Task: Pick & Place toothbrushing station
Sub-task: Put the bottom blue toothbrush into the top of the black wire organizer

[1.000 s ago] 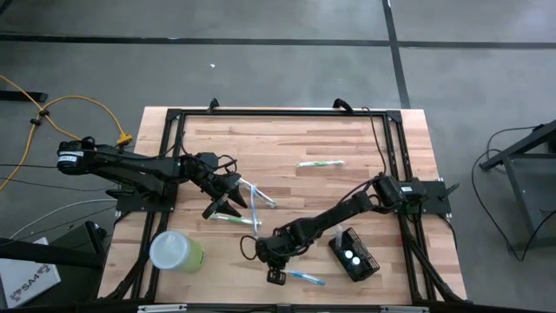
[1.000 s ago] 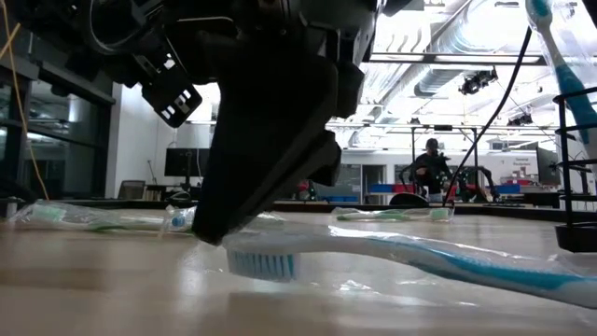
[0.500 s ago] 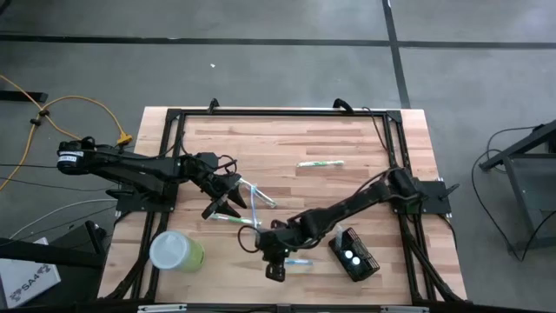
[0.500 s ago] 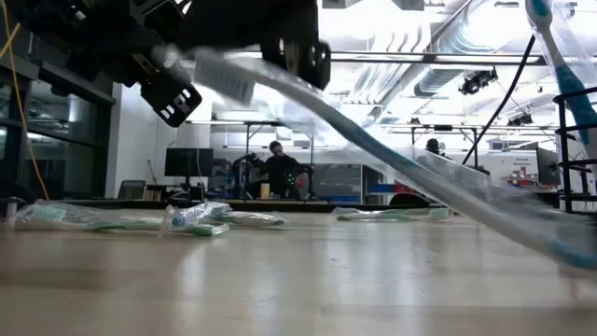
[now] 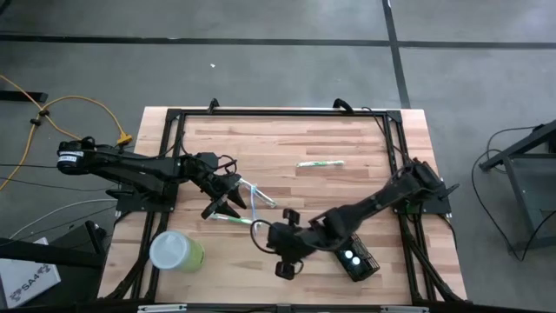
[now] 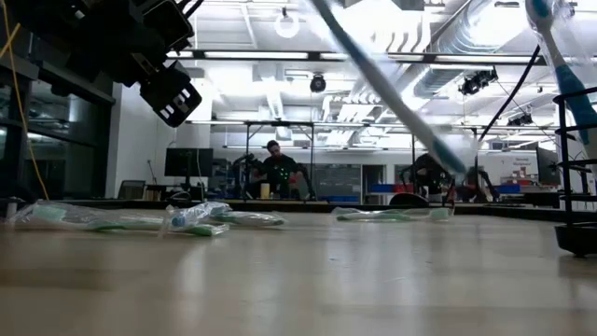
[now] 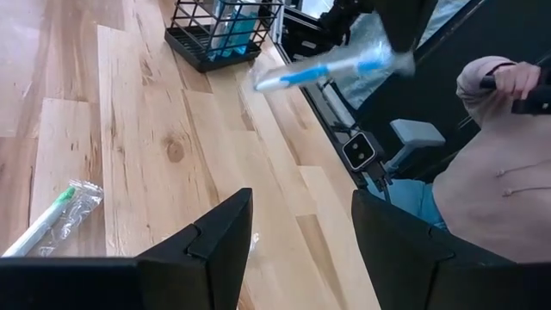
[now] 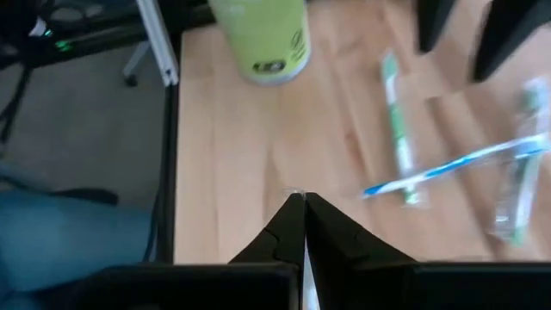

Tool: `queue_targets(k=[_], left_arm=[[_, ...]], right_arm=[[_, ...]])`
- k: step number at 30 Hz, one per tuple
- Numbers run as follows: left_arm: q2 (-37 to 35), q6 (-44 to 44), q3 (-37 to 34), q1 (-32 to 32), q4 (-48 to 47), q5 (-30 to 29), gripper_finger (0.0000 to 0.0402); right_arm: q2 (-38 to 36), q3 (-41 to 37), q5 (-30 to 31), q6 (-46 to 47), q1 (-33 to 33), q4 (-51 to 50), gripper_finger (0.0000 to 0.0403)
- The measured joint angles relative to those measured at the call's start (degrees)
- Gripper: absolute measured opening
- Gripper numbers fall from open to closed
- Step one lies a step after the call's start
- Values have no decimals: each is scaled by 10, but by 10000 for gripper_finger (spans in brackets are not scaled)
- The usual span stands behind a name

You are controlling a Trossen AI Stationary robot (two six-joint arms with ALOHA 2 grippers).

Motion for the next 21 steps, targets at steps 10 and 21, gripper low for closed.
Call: queue_targets(k=[10, 21], left_arm=[[0, 0, 0, 0, 0, 0, 195], [0, 0, 0, 0, 0, 0, 195]], right_arm=[[-39, 0, 193, 14, 67, -6, 3], [-46, 0, 394, 114, 156, -92, 3]])
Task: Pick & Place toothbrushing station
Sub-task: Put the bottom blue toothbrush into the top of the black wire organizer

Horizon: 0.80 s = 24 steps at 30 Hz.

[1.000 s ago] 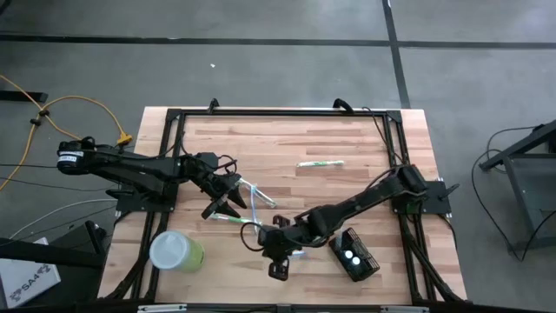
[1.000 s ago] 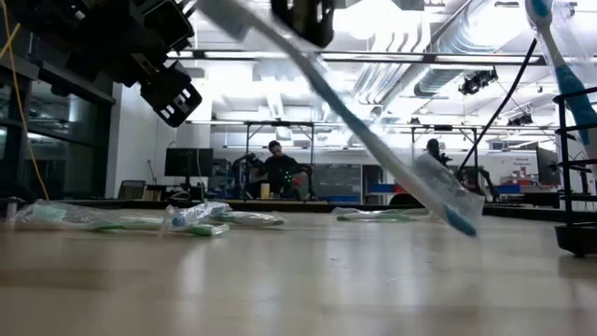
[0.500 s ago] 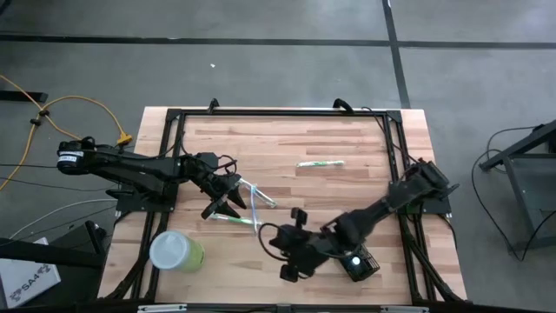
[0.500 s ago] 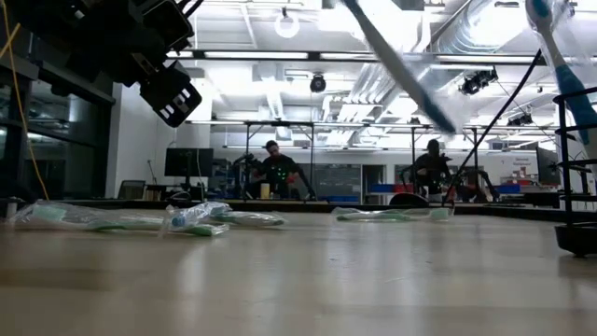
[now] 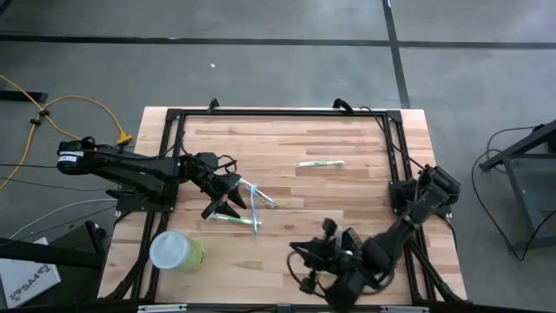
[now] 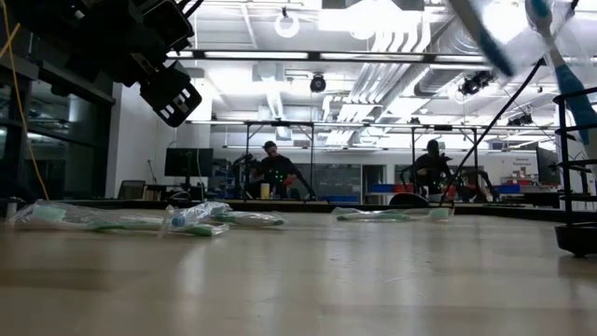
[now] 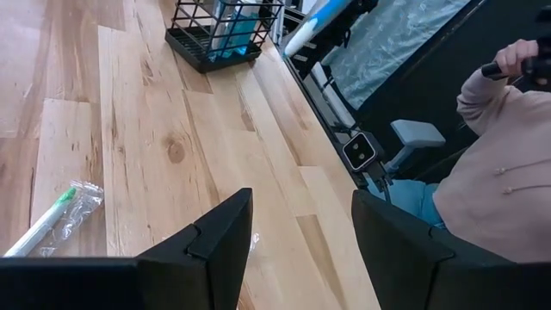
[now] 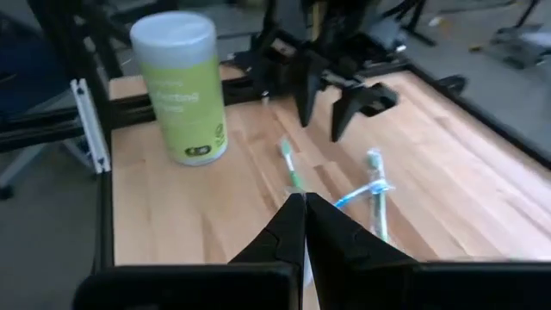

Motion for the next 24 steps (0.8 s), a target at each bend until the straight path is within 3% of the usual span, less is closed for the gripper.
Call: queue_targets(k=[9, 24], left_arm=[[0, 0, 0, 0, 0, -1, 195], [0, 0, 0, 0, 0, -2, 195]], right_arm=[[0, 0, 174, 109, 71, -90, 3], [0, 0, 224, 276, 115, -283, 3]])
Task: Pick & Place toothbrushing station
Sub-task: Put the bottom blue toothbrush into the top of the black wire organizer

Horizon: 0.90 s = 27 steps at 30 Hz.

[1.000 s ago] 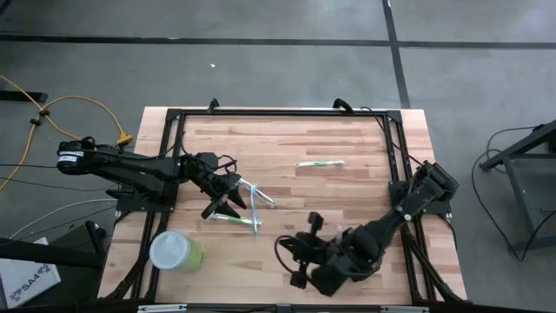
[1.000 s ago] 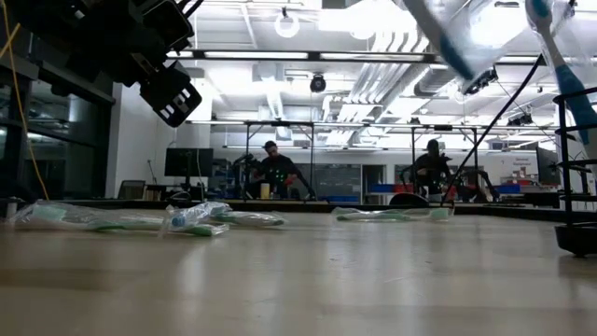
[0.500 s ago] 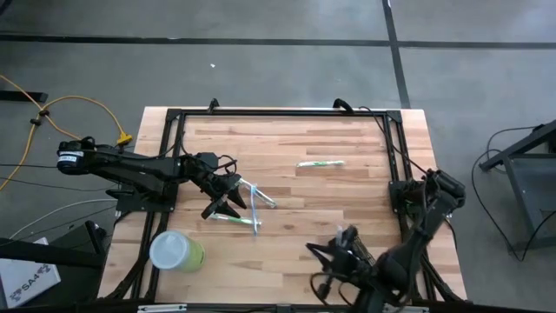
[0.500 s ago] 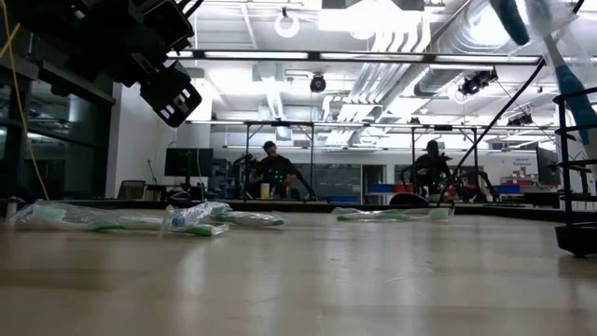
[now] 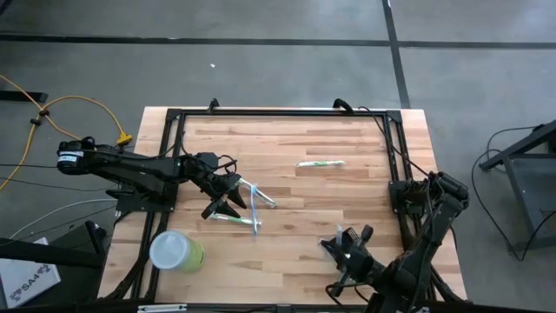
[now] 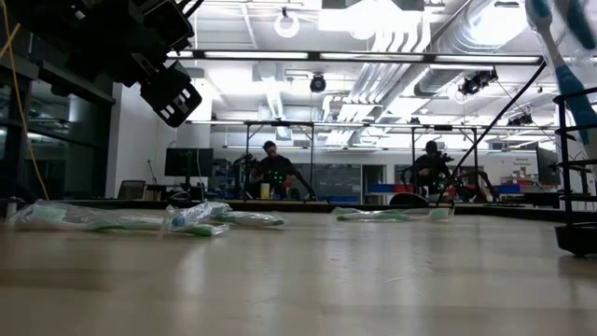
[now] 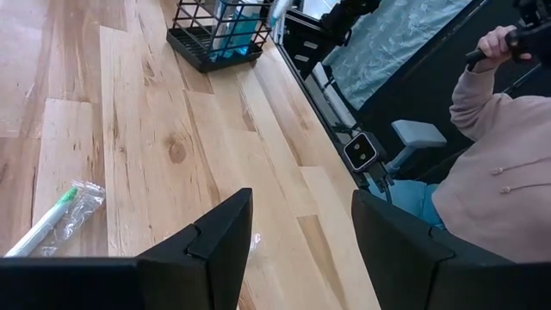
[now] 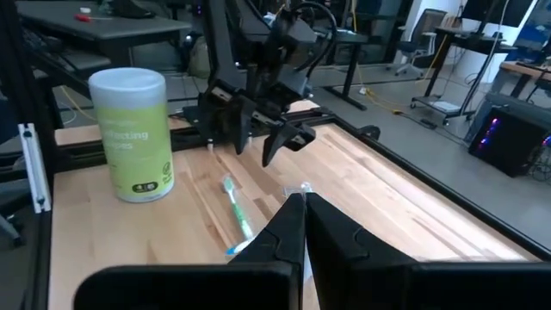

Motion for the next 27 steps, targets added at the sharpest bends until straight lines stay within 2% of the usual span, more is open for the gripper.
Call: queue_targets(k=[18, 27], left_arm=[[0, 0, 0, 0, 0, 0, 195], [0, 0, 0, 0, 0, 0, 195]], right_arm=[[-14, 0, 16, 123, 22, -136, 3], [-15, 0, 33, 125, 35, -158, 3]])
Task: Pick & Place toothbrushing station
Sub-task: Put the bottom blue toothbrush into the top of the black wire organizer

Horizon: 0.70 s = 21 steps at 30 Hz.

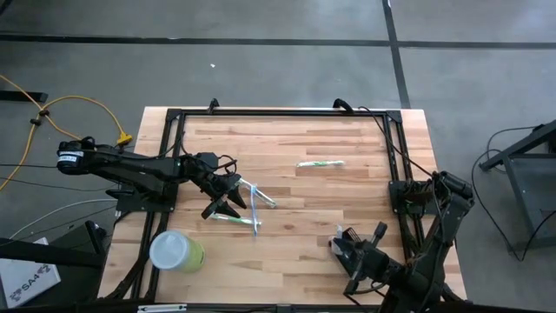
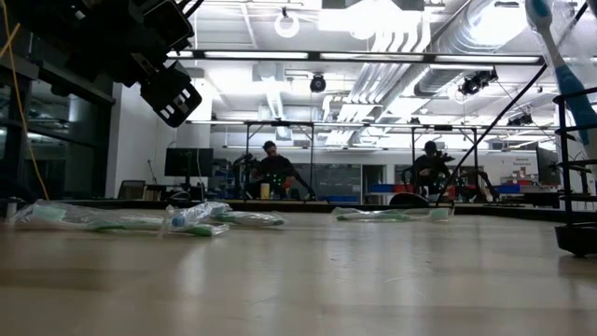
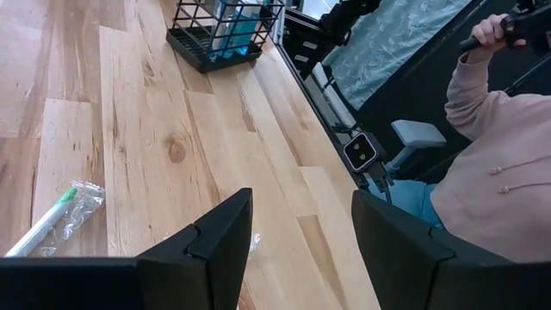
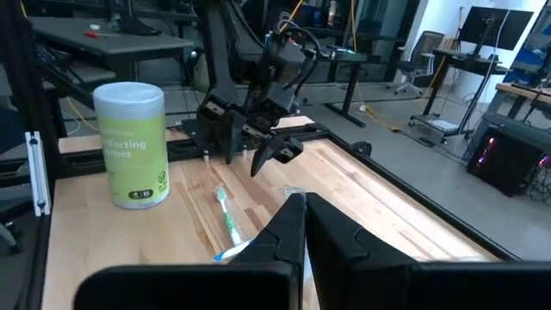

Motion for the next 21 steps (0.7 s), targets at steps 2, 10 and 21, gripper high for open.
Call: queue_targets(k=[2, 10, 21], left_arm=[[0, 0, 0, 0, 0, 0, 195], [0, 0, 0, 0, 0, 2, 195], [0, 0, 0, 0, 0, 2, 195]], right_arm=[[0, 0, -2, 2, 0, -9, 3], [-5, -9, -5, 41, 3, -40, 3], [-19, -38, -2, 56, 11, -41, 3]])
